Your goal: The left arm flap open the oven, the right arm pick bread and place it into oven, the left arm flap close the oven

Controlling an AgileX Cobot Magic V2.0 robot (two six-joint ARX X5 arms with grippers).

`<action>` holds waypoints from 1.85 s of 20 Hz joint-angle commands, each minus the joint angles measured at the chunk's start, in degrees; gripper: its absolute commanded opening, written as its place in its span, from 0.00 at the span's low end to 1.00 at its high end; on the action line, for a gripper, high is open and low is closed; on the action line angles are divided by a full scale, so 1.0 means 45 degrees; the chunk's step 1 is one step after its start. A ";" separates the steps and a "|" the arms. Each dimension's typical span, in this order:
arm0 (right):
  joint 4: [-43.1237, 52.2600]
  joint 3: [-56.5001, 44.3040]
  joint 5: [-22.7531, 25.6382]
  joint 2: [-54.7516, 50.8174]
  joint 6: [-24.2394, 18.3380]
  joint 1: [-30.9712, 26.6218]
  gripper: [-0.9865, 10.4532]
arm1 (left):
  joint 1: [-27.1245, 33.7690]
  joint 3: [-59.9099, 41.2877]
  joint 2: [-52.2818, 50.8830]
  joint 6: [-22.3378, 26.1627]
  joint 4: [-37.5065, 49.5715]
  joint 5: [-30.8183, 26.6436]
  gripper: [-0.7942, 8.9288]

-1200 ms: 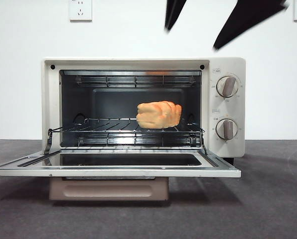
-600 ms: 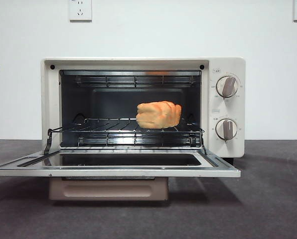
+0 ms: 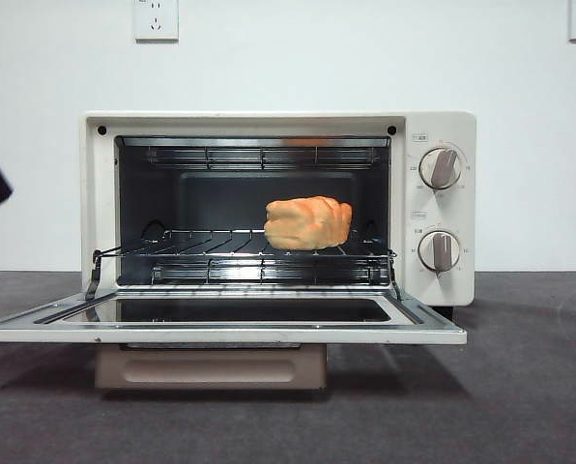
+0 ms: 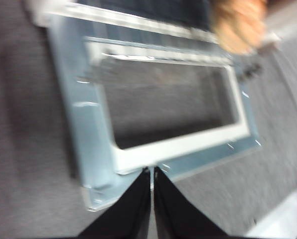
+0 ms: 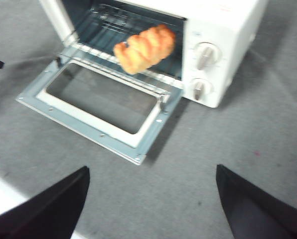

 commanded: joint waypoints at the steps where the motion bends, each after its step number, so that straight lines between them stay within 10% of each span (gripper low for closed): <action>1: -0.0034 0.0233 0.0083 -0.0126 0.0185 0.0146 0.44 | 0.0447 -0.0015 0.1107 -0.0311 0.0151 0.0165 0.09; 10: 0.0000 0.0233 0.0355 -0.0379 0.0204 0.0146 0.44 | 0.1321 -0.0015 0.5387 0.0126 0.0063 0.0078 0.09; 23: 0.0457 0.0233 0.0748 -0.0379 0.0228 0.0146 0.44 | 0.0092 -0.0015 0.5804 0.0194 0.0019 0.0607 0.09; 37: 0.0476 0.0233 0.0743 -0.0379 0.0583 0.0146 0.44 | 0.0248 0.0355 0.5756 -0.0442 0.0806 0.3847 0.09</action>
